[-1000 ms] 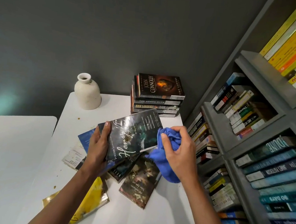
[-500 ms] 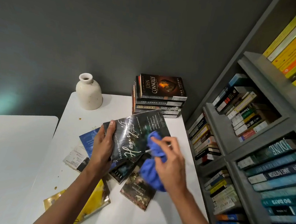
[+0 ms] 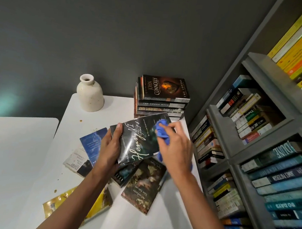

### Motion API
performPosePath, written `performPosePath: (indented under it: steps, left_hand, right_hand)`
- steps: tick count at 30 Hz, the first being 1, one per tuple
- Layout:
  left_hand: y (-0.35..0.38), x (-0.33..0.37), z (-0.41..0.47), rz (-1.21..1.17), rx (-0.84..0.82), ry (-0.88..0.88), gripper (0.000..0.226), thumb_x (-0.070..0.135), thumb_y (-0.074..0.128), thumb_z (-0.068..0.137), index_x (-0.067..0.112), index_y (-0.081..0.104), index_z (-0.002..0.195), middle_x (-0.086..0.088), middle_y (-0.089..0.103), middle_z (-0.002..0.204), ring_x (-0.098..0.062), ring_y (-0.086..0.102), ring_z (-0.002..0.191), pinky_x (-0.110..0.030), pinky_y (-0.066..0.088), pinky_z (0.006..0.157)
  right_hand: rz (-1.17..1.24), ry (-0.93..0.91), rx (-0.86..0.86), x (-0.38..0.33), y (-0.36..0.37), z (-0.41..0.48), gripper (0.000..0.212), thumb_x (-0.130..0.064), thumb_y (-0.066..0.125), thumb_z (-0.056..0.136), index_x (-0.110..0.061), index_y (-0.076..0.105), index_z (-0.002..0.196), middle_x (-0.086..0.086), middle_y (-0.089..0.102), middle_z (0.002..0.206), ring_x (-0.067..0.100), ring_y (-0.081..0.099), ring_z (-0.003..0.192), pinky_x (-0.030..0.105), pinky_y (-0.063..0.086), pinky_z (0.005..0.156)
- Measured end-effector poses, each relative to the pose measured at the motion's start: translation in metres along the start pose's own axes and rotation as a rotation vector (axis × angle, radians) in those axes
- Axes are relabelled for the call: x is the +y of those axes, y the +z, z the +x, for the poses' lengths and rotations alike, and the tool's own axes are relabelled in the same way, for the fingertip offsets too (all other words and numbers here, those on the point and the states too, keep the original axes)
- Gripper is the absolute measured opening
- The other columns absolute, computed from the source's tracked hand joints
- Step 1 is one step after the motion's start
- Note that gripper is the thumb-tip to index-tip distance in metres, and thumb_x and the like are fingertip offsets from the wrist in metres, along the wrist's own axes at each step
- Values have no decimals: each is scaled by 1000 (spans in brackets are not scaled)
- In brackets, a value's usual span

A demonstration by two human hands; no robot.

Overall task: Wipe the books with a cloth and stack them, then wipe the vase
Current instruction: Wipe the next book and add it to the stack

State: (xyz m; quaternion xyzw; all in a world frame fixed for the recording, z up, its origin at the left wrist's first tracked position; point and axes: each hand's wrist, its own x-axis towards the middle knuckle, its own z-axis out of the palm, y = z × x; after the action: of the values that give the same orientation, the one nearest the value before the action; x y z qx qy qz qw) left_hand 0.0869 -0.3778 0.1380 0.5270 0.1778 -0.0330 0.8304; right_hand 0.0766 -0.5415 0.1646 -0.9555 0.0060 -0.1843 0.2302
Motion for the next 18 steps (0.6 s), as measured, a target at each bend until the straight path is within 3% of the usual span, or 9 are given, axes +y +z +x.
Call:
performPosePath:
  steps: [4,6,9,12,16,18]
  left_hand:
    - [0,0,-1,-19,19,-20,39,32,50,99,1,60,120,-7,75,86,-17,72,70,-25,55,55]
    - [-7,-1,-2,-17,17,-28,37,31,50,99,1,59,119,-7,75,83,-17,72,66,-25,55,54]
    - [-11,-6,-3,21,-18,-28,36,32,48,100,3,62,117,-4,76,87,-16,72,73,-28,56,65]
    - [-5,-3,-4,8,-42,-44,36,33,49,99,4,61,116,-7,75,86,-18,72,71,-29,57,61]
    - [-9,0,-5,7,-68,-23,29,32,48,99,8,61,110,-7,74,79,-19,70,62,-28,57,52]
    - [-13,-2,-5,14,-67,-1,30,32,48,99,8,61,111,-6,74,81,-18,70,64,-28,57,53]
  right_hand:
    - [78,-230,-149,-21,8,-30,41,-30,75,79,-23,65,119,-8,54,101,3,50,64,11,43,56]
    - [42,-184,-162,-4,1,-26,39,-30,75,80,-27,66,118,-10,54,101,2,46,61,7,38,54]
    - [-74,7,-112,13,-7,-1,35,-36,65,88,-27,64,121,-8,50,105,13,53,64,28,52,61]
    - [-10,-54,-141,-9,-2,5,38,-34,64,89,-22,61,125,-6,49,109,11,54,67,27,53,65]
    - [36,-217,-217,-15,0,-16,41,-31,69,85,-27,61,125,-8,51,104,6,50,63,17,46,57]
    - [-30,-120,-190,3,-5,-7,39,-35,66,87,-32,61,126,-9,51,106,14,56,65,28,51,59]
